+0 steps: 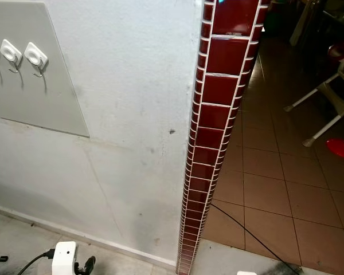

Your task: Hang keys on a hook

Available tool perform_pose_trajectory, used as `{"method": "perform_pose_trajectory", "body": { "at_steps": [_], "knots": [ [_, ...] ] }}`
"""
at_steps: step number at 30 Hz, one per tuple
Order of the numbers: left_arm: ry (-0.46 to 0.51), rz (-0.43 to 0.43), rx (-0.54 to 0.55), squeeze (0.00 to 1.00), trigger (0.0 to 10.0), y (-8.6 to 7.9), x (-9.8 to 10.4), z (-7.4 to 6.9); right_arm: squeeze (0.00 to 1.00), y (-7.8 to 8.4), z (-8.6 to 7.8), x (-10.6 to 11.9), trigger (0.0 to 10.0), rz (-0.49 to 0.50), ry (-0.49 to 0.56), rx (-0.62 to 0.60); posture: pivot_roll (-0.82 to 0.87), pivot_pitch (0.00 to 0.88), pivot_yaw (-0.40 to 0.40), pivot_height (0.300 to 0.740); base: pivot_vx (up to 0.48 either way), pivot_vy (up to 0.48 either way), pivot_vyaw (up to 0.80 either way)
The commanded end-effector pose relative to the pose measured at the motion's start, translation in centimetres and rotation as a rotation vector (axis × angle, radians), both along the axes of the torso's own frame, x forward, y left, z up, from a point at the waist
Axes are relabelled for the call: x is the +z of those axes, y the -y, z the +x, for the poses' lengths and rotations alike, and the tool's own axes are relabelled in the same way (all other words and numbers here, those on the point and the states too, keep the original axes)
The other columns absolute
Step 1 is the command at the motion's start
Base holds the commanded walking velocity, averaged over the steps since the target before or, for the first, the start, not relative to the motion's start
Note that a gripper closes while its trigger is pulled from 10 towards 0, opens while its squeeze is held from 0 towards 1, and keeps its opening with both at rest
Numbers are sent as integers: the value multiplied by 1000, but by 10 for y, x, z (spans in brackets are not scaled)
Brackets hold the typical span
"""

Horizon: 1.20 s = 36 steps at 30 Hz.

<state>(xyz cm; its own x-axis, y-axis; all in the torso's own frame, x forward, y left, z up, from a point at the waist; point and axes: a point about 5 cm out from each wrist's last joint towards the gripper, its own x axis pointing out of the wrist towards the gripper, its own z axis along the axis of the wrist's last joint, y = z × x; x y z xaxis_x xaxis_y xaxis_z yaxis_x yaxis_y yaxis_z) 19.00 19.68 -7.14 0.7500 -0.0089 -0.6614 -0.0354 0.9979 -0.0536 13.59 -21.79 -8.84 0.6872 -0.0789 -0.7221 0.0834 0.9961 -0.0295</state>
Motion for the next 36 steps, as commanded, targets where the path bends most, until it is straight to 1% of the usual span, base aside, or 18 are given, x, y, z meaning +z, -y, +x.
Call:
{"method": "perform_pose_trajectory", "body": {
  "at_steps": [1,4,14,25,36],
  "knots": [
    [-11,-2,12,0,10000,-2,-1,-1,0,-1,-2,-1,10000,0,-17,17,1,0,9,740,0,0,0],
    [-4,13,-2,0,10000,-1,0,0,0,-4,-3,-2,10000,6,-25,26,3,0,6,740,0,0,0],
    [-9,11,-18,0,10000,2,0,2,0,-6,-4,-4,10000,-4,-37,47,-1,0,7,740,0,0,44],
    [-39,16,-22,0,10000,3,-4,-5,0,-6,-11,-6,10000,-8,-58,39,-5,0,7,740,0,0,800],
    [-47,15,-21,0,10000,3,-5,-6,0,-6,-16,-8,10000,-2,-72,31,-3,0,7,740,0,0,800]
  ]
}}
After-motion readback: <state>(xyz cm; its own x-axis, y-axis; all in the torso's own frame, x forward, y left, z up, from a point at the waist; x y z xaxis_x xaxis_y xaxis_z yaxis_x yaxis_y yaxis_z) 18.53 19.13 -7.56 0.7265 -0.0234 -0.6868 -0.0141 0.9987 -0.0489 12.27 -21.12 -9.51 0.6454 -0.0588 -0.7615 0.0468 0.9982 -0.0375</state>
